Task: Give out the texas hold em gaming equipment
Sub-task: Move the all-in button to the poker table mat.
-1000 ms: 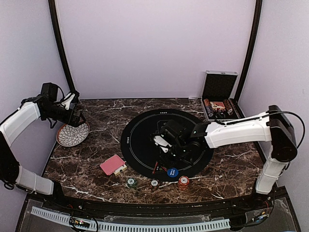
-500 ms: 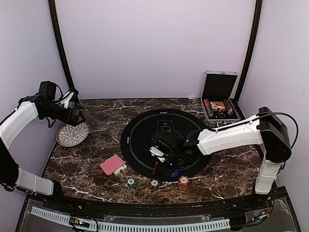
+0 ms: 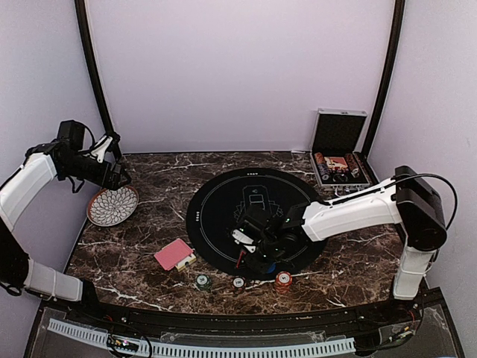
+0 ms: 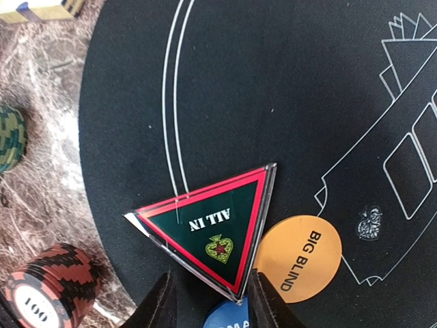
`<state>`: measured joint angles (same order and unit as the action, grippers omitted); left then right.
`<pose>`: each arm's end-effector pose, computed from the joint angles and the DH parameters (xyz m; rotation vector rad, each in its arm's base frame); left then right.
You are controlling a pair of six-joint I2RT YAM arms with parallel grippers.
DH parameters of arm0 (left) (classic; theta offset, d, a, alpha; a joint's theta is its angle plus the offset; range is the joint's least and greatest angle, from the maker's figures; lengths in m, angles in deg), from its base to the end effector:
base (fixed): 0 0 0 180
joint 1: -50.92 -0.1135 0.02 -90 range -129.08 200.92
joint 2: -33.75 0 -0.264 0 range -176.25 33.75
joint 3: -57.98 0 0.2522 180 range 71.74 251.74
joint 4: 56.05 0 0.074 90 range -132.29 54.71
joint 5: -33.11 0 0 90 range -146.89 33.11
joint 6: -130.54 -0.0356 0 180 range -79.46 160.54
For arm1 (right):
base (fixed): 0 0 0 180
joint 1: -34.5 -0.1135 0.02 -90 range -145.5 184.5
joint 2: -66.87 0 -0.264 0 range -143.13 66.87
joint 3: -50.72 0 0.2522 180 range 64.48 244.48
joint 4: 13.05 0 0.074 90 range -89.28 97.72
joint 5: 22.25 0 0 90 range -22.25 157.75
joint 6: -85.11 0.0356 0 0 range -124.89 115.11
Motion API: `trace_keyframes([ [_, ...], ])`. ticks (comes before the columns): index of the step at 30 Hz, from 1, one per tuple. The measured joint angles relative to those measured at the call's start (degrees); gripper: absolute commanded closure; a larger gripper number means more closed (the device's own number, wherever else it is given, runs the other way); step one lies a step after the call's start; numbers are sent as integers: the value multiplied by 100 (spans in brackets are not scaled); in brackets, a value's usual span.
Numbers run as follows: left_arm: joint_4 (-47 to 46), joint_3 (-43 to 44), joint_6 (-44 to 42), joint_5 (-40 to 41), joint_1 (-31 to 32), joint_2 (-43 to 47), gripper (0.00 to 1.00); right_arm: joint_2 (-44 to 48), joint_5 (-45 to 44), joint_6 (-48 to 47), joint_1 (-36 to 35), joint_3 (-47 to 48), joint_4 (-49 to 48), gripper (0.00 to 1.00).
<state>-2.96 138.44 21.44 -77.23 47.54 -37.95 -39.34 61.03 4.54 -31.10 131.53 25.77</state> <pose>0.2634 0.0032 0.3275 0.4841 2.2429 -0.2148 0.1563 0.3344 0.1604 -1.2408 2.4024 0.2509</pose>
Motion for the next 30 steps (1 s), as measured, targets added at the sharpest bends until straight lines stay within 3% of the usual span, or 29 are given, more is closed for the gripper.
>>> trace_keyframes([
  [15,105,240,-7,-52,0,-7,1,-170,-44,-105,0,26,-57,85],
  [30,157,393,-116,-155,0,-63,1,-914,-199,-33,0,935,-173,88],
])
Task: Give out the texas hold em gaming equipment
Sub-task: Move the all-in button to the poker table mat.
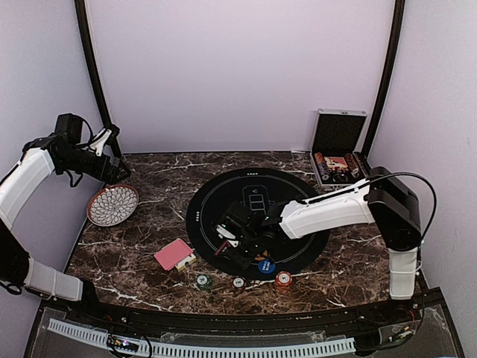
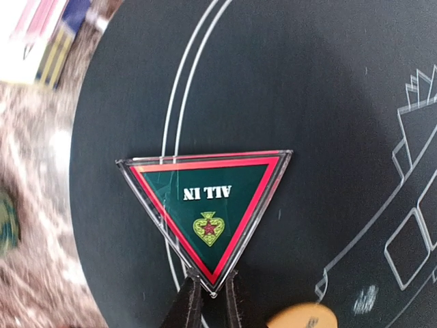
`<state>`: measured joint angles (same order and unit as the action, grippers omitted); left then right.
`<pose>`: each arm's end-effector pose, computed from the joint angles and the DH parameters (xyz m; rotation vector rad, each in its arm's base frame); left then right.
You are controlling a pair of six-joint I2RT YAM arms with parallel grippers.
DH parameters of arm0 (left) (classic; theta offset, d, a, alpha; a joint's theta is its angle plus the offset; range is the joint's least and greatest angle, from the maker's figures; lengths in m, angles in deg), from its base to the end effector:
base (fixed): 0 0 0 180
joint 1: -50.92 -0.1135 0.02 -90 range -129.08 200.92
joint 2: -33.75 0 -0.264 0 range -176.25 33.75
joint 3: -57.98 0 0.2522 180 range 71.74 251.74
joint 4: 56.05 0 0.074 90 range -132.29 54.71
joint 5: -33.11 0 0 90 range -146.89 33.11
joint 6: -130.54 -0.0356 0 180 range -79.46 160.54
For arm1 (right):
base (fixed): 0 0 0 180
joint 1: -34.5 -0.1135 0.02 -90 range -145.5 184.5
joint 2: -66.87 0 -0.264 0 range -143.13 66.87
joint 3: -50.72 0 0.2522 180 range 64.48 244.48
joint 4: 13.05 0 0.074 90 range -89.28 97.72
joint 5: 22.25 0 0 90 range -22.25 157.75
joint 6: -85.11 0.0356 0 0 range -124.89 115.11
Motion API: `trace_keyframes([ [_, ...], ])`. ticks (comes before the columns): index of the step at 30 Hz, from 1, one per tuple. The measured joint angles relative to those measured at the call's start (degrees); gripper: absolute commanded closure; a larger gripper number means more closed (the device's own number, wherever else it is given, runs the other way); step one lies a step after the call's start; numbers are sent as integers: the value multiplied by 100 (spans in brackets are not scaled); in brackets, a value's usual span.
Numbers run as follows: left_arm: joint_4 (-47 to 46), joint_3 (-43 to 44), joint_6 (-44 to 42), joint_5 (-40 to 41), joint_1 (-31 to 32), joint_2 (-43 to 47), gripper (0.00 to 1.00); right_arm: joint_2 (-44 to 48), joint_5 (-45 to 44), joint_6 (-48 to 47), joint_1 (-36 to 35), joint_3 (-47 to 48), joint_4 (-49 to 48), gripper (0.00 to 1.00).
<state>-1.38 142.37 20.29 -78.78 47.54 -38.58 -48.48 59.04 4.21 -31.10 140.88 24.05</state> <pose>0.2656 0.0024 0.3453 0.5193 2.1992 -0.2239 0.1751 0.3730 0.1481 -1.2137 2.3642 0.2367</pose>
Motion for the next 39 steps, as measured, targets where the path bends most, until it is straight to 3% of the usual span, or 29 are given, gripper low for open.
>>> trace_keyframes([
  [22,225,55,-9,-57,0,-11,1,-1967,-802,750,326,2793,20,87],
  [34,378,61,-33,-153,0,-149,1,-2651,-750,765,608,3969,275,85],
  [39,398,61,-42,-164,0,-151,1,-2662,-752,800,662,3989,299,65],
])
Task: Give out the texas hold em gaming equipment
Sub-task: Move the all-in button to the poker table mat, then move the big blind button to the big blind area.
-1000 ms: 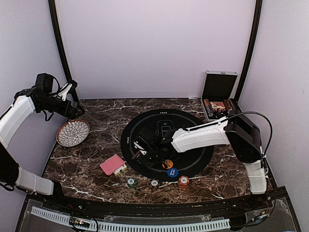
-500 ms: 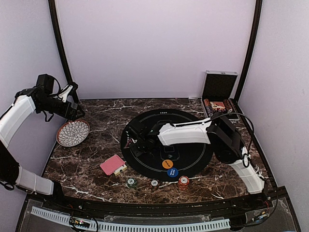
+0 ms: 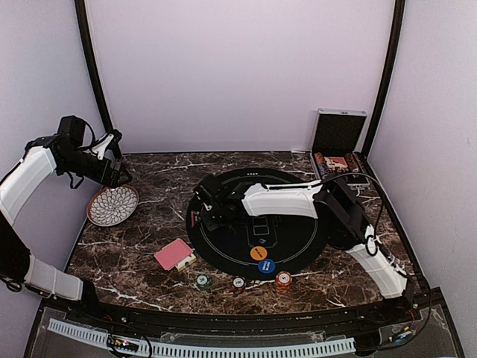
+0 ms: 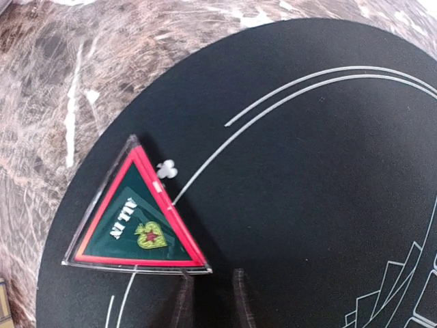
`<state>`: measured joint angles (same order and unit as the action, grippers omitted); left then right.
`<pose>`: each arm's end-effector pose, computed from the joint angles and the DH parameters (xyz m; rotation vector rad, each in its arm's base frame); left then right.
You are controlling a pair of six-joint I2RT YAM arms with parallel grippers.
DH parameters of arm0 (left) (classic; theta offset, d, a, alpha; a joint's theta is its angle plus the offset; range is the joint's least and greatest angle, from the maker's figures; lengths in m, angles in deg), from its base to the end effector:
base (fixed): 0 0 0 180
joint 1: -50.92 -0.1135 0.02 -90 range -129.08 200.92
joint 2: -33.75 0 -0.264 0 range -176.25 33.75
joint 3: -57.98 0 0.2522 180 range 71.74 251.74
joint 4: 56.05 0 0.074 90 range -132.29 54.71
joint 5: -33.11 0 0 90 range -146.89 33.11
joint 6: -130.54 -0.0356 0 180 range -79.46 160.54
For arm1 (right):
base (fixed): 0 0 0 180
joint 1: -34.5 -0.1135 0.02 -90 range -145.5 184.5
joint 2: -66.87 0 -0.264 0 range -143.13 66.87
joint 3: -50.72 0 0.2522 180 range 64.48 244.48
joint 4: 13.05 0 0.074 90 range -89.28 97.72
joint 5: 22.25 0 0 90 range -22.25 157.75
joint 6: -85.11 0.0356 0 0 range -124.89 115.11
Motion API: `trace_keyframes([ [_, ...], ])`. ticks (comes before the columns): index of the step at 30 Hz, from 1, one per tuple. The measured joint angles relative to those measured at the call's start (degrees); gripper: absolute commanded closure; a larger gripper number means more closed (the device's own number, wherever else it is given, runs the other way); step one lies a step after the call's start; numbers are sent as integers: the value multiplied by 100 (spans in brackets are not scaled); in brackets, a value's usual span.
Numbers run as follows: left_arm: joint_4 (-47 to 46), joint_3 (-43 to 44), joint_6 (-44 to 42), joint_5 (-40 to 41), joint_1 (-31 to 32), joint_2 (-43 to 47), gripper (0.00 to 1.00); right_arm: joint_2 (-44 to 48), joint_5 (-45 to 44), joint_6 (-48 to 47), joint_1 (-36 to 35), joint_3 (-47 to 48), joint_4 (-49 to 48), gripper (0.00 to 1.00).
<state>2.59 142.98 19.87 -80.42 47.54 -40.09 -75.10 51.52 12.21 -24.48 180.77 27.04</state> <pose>0.2664 0.0015 0.3373 0.5351 2.2677 -0.2848 0.2875 0.4588 0.1388 -0.7605 2.3227 0.2437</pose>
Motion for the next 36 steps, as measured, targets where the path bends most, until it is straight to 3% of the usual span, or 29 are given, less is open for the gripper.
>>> trace_keyframes([
  [6,28,0,-22,-33,0,0,1,1029,-46,302,13,-1419,-197,31],
  [9,39,0,-35,-57,0,-2,1,1958,-61,553,11,-2398,-236,20],
  [13,98,9,-50,-92,0,-13,1,2887,-186,942,-17,-3322,-238,13],
  [19,188,52,-127,-105,0,-15,1,3486,-181,1397,-221,-4365,-24,10],
  [25,205,81,-166,-111,0,-15,1,3495,-157,1633,-450,-4719,133,11],
  [36,256,114,-168,-114,0,-13,1,3471,-48,1860,-511,-4887,105,29],
])
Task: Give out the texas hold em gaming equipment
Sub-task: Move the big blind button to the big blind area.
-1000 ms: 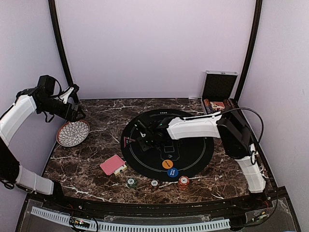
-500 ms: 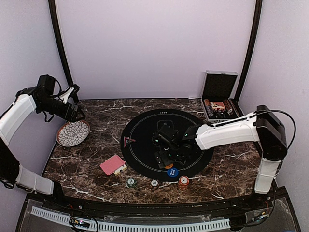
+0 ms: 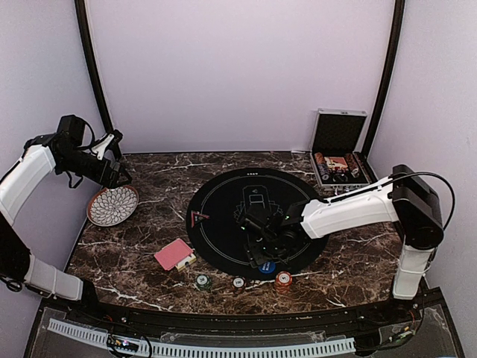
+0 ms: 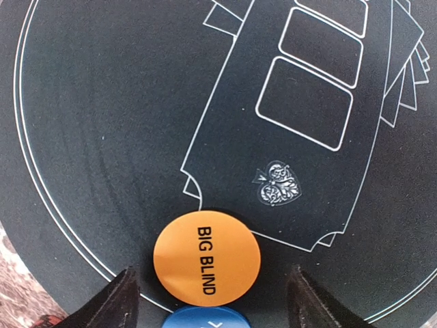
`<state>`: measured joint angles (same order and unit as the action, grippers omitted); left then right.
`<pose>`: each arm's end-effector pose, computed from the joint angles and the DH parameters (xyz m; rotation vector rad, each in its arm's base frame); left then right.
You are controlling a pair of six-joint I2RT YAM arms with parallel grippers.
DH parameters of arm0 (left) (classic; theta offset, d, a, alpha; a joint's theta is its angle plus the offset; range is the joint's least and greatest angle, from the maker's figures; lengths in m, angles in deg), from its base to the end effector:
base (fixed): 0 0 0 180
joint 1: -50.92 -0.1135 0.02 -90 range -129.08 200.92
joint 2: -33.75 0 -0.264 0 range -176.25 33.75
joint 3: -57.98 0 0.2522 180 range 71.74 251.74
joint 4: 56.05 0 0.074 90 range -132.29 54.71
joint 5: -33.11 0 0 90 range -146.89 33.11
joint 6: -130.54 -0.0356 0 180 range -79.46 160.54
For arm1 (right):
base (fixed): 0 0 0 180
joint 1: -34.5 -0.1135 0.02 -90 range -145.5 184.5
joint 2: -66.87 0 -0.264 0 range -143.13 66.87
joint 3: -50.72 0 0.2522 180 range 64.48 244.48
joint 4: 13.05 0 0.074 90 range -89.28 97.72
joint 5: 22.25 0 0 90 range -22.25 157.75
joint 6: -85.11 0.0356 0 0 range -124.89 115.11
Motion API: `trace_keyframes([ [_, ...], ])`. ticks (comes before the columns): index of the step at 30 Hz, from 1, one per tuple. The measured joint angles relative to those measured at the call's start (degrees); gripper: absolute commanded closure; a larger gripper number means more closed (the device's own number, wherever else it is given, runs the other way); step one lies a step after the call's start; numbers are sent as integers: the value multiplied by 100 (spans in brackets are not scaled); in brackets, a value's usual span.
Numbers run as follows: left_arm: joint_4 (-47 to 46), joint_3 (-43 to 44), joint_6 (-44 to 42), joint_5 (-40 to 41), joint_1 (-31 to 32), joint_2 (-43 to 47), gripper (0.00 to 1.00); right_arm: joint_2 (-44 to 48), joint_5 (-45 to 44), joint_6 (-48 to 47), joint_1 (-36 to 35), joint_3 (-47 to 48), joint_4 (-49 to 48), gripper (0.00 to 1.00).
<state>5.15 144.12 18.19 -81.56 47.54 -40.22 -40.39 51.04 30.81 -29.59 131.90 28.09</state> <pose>0.2638 0.0007 0.3401 0.5740 2.2757 -0.3041 0.1694 0.3254 0.1551 -0.5764 2.5997 0.1583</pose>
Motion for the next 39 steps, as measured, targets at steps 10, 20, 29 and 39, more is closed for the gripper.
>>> trace_keyframes([
  [10,42,72,2,0,0,0,1,-144,28,11,0,-2,-90,43],
  [20,63,81,2,0,0,0,1,-188,4,22,39,28,-140,50],
  [29,76,188,2,-2,0,0,1,-350,-55,9,240,232,-212,54],
  [39,90,195,0,0,0,0,1,-872,-260,-273,682,883,-400,55],
])
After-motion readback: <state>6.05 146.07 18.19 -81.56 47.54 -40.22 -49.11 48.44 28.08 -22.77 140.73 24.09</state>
